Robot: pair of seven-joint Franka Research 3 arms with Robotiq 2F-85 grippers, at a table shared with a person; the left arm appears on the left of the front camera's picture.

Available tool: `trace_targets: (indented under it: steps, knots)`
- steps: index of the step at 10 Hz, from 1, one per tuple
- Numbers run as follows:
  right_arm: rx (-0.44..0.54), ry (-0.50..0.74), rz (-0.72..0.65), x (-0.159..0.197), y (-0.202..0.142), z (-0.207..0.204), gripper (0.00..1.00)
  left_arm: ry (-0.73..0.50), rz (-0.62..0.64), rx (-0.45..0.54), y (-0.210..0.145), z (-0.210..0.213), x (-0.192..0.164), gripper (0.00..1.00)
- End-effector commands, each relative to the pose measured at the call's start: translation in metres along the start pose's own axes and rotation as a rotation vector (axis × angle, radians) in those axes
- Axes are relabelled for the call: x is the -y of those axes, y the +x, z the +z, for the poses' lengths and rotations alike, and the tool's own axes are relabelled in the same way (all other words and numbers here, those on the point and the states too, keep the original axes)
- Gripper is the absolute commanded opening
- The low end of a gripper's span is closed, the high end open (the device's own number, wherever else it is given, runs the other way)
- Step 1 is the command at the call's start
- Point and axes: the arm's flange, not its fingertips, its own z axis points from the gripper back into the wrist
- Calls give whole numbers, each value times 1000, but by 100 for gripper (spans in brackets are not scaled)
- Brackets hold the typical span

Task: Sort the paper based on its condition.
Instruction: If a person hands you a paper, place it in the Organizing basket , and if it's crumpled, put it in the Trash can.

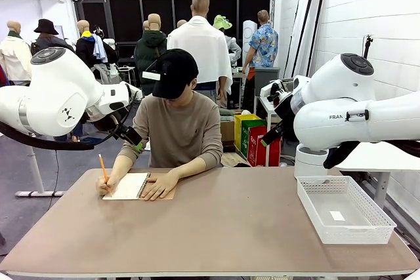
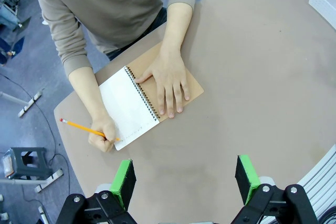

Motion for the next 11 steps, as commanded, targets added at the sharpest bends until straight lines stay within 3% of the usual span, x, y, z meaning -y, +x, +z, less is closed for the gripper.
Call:
trace_targets:
  steps: [1, 11]
  knots:
    - [-6, 0, -7, 0, 0, 0, 100, 0, 1, 0, 0, 0, 0, 100]
    - [-6, 0, -7, 0, 0, 0, 100, 0, 1, 0, 0, 0, 0, 100]
